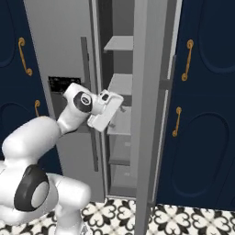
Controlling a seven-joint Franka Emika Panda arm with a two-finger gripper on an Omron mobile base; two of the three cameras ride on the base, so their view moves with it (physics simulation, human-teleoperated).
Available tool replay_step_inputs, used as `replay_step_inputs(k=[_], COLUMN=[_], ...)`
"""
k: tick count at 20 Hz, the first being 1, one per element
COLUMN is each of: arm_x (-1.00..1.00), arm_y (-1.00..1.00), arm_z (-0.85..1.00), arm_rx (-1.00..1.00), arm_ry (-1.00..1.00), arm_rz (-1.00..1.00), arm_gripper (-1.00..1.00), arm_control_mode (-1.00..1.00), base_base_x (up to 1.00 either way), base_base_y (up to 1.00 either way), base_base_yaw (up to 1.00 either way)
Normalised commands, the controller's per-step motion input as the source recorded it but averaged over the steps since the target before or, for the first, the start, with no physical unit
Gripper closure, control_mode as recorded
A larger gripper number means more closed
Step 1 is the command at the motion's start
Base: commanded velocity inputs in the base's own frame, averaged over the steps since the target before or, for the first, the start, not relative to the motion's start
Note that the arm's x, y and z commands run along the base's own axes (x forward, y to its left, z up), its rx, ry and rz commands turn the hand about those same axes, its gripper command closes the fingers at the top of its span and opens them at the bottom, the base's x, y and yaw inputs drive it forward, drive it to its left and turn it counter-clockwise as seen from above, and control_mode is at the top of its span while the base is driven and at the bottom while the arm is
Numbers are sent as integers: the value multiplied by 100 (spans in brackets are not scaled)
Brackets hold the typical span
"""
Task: Take the strawberry from the fridge and place it on top of the pancake, located on the dining counter.
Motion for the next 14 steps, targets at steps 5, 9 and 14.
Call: replay_step_inputs(k=[5, 9, 14], arm_x=[75, 44, 7], arm_y=[-36, -60, -64], arm_z=[-18, -1, -8], arm_rx=[-23, -9, -4], arm_ry=[8, 0, 0], arm_rz=[0, 0, 0], arm_gripper=[-100, -100, -100], arm_control_mode=[-100, -100, -100], base_base_x=[0, 0, 0], base_base_y=[0, 0, 0], base_base_yaw=[0, 0, 0])
